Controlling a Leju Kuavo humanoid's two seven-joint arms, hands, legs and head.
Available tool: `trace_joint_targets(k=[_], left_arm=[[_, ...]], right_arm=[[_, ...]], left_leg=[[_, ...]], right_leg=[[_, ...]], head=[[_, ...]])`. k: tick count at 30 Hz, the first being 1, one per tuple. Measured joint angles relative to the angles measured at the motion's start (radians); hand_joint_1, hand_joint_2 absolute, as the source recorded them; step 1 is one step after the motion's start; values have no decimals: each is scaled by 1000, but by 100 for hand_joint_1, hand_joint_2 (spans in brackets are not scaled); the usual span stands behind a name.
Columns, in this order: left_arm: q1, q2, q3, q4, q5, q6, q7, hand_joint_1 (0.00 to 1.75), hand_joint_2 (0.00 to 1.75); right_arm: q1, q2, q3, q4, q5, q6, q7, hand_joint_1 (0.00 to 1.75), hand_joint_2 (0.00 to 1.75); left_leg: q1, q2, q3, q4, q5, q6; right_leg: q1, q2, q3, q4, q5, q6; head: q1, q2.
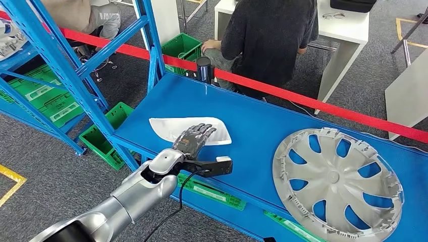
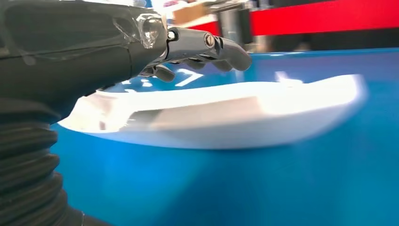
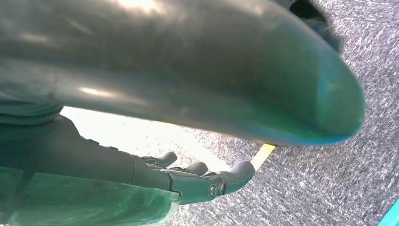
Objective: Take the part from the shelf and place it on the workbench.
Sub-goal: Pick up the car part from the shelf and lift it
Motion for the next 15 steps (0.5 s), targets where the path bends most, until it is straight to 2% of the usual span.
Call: trace_joint_targets(k=[1,2,3,6,8,9,11,12,13,14,15], left_arm=[[-4,-1,8,16,-9,11,30,0,175],[-10,-1,18,33,-18,22,53,0,175],[-15,-1,26,49,-24,31,66,0,175],[-25,-2,44,82,-36,44,71,0,175],[-31,-2,52,96,-39,46,74,0,175],[-33,-2,55,102,-39,47,75,0,175],[-35,-2,58,113,-40,48,76,0,175],[-35,-2,58,117,-40,48,76,0,175],[-36,-2,59,121,-40,48,76,0,175],[-37,-2,60,124,-40,49,76,0,175],[-39,-3,61,126,-40,49,76,0,175]], right_arm=[[-2,0,0,1,1,-1,1,0,0],[-5,0,0,1,3,-1,2,0,0],[-7,1,0,1,4,-2,4,0,0],[-10,2,0,2,4,-3,9,0,0],[-11,2,0,3,4,-4,10,0,0],[-12,2,0,3,4,-4,11,0,0],[-12,3,0,3,4,-4,11,0,0],[-12,4,0,4,4,-4,12,0,0],[-12,4,0,4,4,-4,12,0,0],[-12,4,0,4,4,-4,12,0,0],[-12,4,0,4,4,-4,12,0,0]], left_leg=[[1,0,-1,6,-4,-5],[0,-1,-5,16,-9,-11],[-2,-1,-9,23,-13,-17],[-1,-3,-18,32,-17,-27],[3,-3,-32,60,-39,-37],[5,-3,-52,103,-64,-44],[10,-3,-116,240,-128,-54],[11,-3,-146,302,-150,-57],[12,-3,-162,333,-153,-57],[13,-3,-158,322,-137,-54],[12,-3,-132,270,-106,-48]], right_leg=[[-3,-1,38,-75,25,7],[-4,-1,70,-137,45,9],[-3,-1,88,-171,55,4],[1,0,90,-178,58,-20],[-2,1,90,-180,60,-32],[-5,2,91,-181,61,-37],[-3,2,90,-181,61,-44],[-2,2,90,-181,61,-45],[0,2,90,-181,61,-45],[1,2,91,-181,61,-45],[3,3,92,-181,61,-45]], head=[[0,0],[0,0],[-1,0],[-3,0],[-4,0],[-5,0],[-6,0],[-6,0],[-6,0],[-6,0],[-6,0]])
